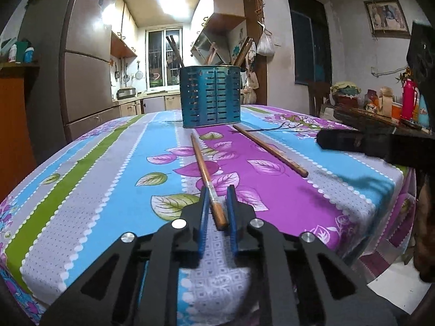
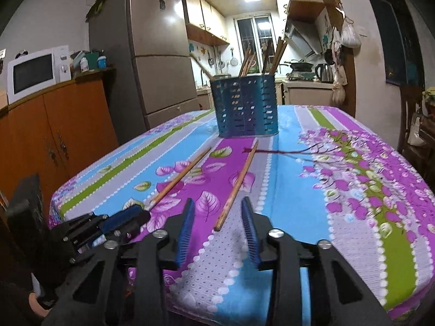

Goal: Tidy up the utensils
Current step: 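Move both open grippers back down to the last chopsticks on the table, then close the left gripper on a wooden chopstick while the right gripper grasps another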

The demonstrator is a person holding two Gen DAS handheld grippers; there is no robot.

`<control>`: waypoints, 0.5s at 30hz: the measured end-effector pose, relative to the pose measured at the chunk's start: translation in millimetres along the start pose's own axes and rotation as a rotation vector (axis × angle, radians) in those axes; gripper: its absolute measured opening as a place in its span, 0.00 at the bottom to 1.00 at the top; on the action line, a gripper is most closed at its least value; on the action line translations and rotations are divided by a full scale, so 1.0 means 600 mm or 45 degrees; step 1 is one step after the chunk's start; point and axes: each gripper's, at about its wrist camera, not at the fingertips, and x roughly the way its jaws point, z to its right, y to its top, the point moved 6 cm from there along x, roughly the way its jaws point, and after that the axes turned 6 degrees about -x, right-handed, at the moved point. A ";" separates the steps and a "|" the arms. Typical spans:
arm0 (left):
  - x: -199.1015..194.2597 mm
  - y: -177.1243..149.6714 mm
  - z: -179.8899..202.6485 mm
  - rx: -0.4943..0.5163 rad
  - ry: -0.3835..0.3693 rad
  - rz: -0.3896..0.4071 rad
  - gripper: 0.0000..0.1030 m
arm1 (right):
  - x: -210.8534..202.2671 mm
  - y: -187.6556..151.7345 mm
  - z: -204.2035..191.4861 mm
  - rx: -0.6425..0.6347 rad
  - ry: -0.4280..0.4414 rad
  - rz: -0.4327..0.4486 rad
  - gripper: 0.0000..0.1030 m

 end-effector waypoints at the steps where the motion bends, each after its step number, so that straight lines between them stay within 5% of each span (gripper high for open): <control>1: -0.001 0.000 -0.001 0.002 0.002 0.002 0.10 | 0.004 -0.003 -0.001 -0.001 0.000 -0.004 0.31; 10: -0.004 -0.001 0.000 0.013 -0.001 0.016 0.10 | 0.054 -0.025 -0.011 0.011 -0.093 -0.026 0.31; 15: -0.002 0.000 -0.002 0.008 -0.014 0.012 0.10 | 0.065 -0.028 -0.011 -0.001 -0.194 0.010 0.19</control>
